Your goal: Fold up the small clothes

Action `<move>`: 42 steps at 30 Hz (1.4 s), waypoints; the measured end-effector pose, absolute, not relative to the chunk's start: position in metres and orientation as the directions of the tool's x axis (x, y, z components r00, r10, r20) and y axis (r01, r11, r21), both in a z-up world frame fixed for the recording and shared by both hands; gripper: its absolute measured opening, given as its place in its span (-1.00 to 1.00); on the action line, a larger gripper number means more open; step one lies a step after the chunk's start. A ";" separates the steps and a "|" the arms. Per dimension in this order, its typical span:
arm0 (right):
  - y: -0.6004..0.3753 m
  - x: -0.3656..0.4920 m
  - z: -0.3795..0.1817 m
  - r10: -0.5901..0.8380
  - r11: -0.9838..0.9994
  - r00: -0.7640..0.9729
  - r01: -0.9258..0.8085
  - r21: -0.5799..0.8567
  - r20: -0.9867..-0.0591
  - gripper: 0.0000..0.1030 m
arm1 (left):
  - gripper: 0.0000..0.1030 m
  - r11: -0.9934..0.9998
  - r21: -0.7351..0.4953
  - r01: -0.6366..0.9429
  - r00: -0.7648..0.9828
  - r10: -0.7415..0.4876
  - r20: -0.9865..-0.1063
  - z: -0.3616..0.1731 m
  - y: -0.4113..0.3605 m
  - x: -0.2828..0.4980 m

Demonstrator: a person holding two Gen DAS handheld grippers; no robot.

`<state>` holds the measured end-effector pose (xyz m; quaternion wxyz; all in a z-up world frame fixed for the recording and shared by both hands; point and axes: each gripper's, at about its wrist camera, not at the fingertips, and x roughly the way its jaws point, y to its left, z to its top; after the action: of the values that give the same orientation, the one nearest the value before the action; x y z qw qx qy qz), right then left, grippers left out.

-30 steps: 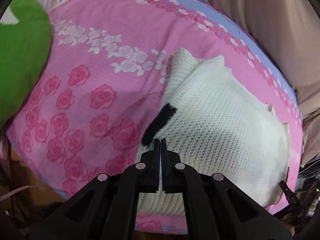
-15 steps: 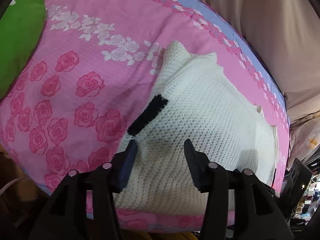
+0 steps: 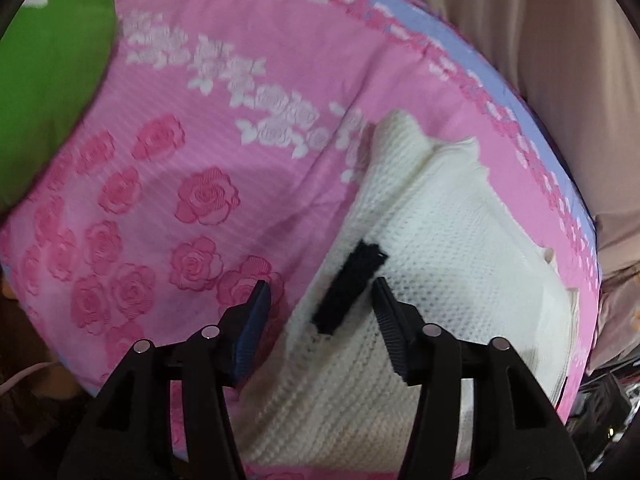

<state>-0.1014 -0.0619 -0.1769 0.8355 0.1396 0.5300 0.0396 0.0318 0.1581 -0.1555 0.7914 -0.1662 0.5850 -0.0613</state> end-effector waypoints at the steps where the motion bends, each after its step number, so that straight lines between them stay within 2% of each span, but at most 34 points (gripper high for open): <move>1: -0.063 -0.103 -0.175 0.213 0.957 0.437 0.087 0.276 -0.874 -1.00 | 0.04 0.934 -0.344 -0.094 0.323 -0.298 -0.898 -0.156 0.157 0.035; 2: -0.063 -0.104 -0.175 0.212 0.957 0.437 0.090 0.277 -0.874 -1.00 | -0.07 0.936 -0.344 -0.078 0.322 -0.303 -0.897 -0.156 0.155 0.036; 3: -0.065 -0.105 -0.174 0.215 0.956 0.436 0.089 0.280 -0.874 -1.00 | -0.43 0.932 -0.358 -0.057 0.316 -0.323 -0.892 -0.156 0.152 0.038; 5: -0.068 -0.109 -0.174 0.221 0.952 0.438 0.097 0.290 -0.872 -1.00 | -0.60 0.918 -0.393 -0.046 0.290 -0.365 -0.885 -0.153 0.147 0.040; 10: -0.086 -0.132 -0.156 0.207 0.945 0.490 0.125 0.303 -0.847 -1.00 | -0.70 0.869 -0.493 0.030 0.323 -0.476 -0.818 -0.103 0.129 0.030; 14: -0.126 -0.165 -0.130 0.187 0.908 0.571 0.210 0.363 -0.799 -0.97 | -0.71 0.823 -0.498 0.274 0.351 -0.568 -0.745 -0.033 0.063 0.007; 19: -0.187 -0.221 -0.107 0.088 0.849 0.635 0.356 0.392 -0.767 -0.86 | -0.70 0.717 -0.500 0.486 0.241 -0.660 -0.712 -0.005 -0.049 -0.025; 23: -0.222 -0.262 -0.107 0.005 0.816 0.625 0.449 0.365 -0.780 -0.79 | -0.55 0.704 -0.431 0.564 0.144 -0.598 -0.788 -0.044 -0.123 -0.052; 26: -0.232 -0.275 -0.110 -0.014 0.783 0.618 0.495 0.375 -0.786 -0.78 | -0.53 0.699 -0.376 0.608 0.137 -0.559 -0.818 -0.059 -0.132 -0.073; 28: -0.232 -0.281 -0.106 -0.020 0.768 0.635 0.504 0.394 -0.773 -0.75 | -0.15 0.682 -0.368 0.632 0.166 -0.583 -0.795 -0.047 -0.112 -0.082; 29: -0.234 -0.283 -0.102 -0.013 0.762 0.647 0.500 0.412 -0.762 -0.68 | 0.11 0.684 -0.340 0.646 0.204 -0.583 -0.786 -0.038 -0.098 -0.087; 30: -0.233 -0.282 -0.098 0.004 0.754 0.660 0.492 0.435 -0.752 -0.49 | 0.21 0.690 -0.314 0.652 0.231 -0.575 -0.785 -0.031 -0.083 -0.087; 31: -0.235 -0.278 -0.095 0.031 0.743 0.678 0.475 0.471 -0.734 -0.35 | 0.22 0.701 -0.290 0.651 0.247 -0.557 -0.793 -0.028 -0.070 -0.088; 32: -0.234 -0.273 -0.091 0.064 0.730 0.700 0.453 0.512 -0.711 -0.10 | 0.22 0.717 -0.278 0.640 0.252 -0.537 -0.805 -0.029 -0.056 -0.085; 33: -0.232 -0.265 -0.088 0.089 0.724 0.711 0.435 0.536 -0.697 0.06 | 0.22 0.738 -0.272 0.617 0.253 -0.514 -0.820 -0.034 -0.040 -0.081; 36: -0.221 -0.234 -0.090 0.158 0.723 0.700 0.398 0.564 -0.697 0.31 | 0.21 0.805 -0.272 0.527 0.215 -0.437 -0.874 -0.058 -0.008 -0.064; 39: -0.208 -0.200 -0.115 0.217 0.725 0.577 0.445 0.526 -0.787 0.35 | 0.20 0.853 -0.275 0.443 0.176 -0.384 -0.907 -0.076 0.015 -0.054; 42: -0.193 -0.175 -0.148 0.255 0.735 0.393 0.515 0.441 -0.883 0.35 | 0.20 0.853 -0.274 0.444 0.173 -0.382 -0.908 -0.075 0.023 -0.057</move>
<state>-0.1746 -0.1935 -0.1477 0.7559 0.3538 0.5441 -0.0858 -0.0567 0.0234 -0.0755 0.7654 0.0269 0.5836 -0.2698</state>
